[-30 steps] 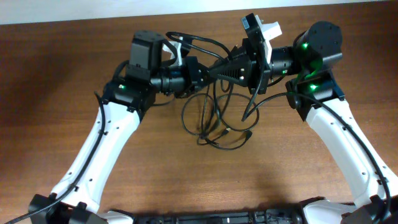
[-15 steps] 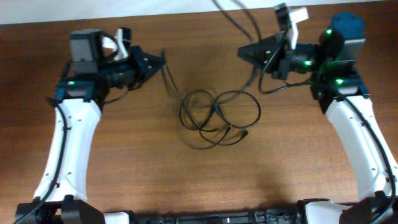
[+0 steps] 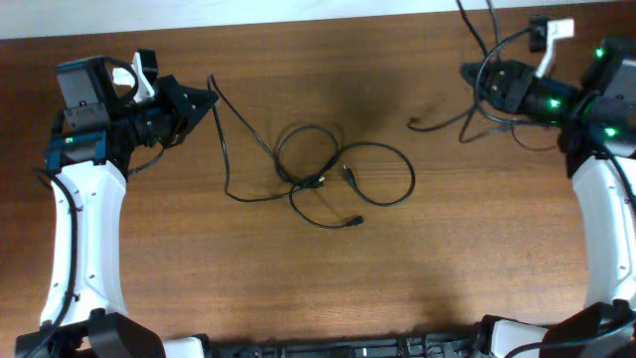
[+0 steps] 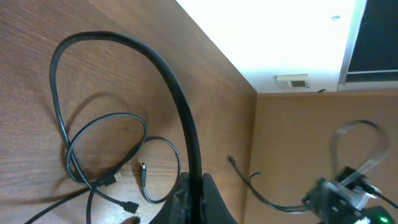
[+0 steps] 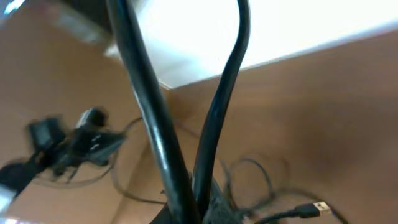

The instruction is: Untangle cables

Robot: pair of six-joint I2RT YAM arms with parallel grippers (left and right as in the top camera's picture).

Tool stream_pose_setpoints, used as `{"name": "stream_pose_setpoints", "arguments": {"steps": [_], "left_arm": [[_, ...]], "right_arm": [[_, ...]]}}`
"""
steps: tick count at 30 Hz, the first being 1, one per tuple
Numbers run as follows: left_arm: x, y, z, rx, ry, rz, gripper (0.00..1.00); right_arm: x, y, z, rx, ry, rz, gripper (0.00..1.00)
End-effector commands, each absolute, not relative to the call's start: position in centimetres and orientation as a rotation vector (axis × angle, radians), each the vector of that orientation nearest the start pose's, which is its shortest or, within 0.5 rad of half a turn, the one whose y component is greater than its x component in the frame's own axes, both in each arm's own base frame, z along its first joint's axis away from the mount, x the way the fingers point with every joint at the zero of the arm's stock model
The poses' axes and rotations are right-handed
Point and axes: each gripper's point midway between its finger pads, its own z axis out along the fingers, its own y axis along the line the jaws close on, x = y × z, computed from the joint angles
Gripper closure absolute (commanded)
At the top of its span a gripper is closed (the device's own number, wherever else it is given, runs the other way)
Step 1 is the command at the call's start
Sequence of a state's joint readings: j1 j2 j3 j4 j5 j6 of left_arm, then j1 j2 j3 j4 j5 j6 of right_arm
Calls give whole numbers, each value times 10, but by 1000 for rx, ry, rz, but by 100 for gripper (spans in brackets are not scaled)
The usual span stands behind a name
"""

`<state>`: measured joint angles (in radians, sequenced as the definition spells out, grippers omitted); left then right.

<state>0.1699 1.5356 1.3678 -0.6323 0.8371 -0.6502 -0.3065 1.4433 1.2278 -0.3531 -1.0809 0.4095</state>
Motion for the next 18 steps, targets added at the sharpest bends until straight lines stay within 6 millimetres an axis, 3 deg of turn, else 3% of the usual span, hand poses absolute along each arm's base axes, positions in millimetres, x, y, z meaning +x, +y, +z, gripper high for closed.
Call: {"name": "stream_pose_setpoints", "arguments": {"steps": [1,4,8,13,18], "left_arm": [[410,-60,262,-507,2283,-1226,100],[410,-61,262,-506,2284,-1226,100],[409,-70,262,-481,2295,-1235,100],[408,-83,260,-425,2315,-1216,100],[406,-93,259,-399,2331,-1211,100]], "right_arm": [[407,-18,264,337,2115,917,96],[395,-59,229,557,2227,689,96],[372,-110,200,792,2300,409,96],[334,-178,184,1047,2292,121,96],[278,-239,174,1317,2230,-52,96]]}}
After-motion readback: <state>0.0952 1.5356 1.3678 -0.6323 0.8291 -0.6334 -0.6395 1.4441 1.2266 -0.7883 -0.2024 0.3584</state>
